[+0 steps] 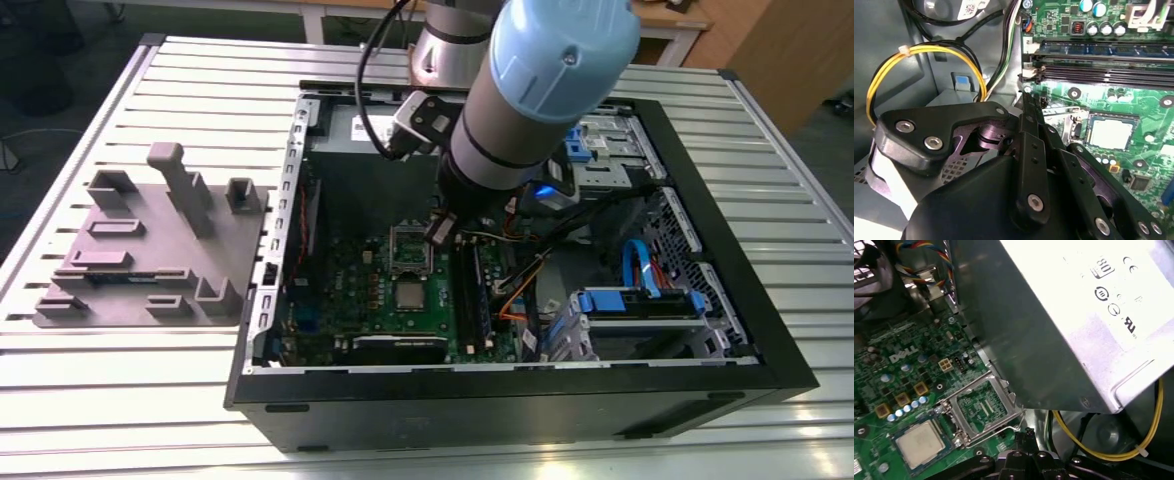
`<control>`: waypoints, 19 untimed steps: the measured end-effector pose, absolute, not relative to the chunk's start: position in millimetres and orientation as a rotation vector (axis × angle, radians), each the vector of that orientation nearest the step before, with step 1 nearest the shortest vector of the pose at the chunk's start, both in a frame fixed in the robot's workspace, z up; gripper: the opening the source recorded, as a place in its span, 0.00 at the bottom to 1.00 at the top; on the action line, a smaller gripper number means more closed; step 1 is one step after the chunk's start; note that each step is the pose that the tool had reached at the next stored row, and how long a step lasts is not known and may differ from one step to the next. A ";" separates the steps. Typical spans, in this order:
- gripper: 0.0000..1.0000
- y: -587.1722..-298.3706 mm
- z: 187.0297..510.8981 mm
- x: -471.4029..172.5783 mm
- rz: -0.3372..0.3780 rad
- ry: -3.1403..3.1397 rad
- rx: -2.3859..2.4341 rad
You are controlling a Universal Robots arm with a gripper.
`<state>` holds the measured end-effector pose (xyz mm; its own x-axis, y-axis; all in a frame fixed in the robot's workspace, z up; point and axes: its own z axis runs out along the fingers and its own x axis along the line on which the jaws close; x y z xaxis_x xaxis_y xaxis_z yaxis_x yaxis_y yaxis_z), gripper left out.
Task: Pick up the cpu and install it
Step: 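Close the cpu cover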
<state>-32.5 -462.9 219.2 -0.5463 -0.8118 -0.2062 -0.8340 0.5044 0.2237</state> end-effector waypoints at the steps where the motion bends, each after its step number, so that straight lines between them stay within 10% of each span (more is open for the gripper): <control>1: 0.10 -463.0 218.2 -32.5 0.459 2.660 -1.458; 19: 0.10 -457.3 208.7 -32.4 0.487 2.646 -1.452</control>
<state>-32.4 -457.3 208.7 -0.5463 -0.8070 -0.2243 -0.8340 0.4991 0.2353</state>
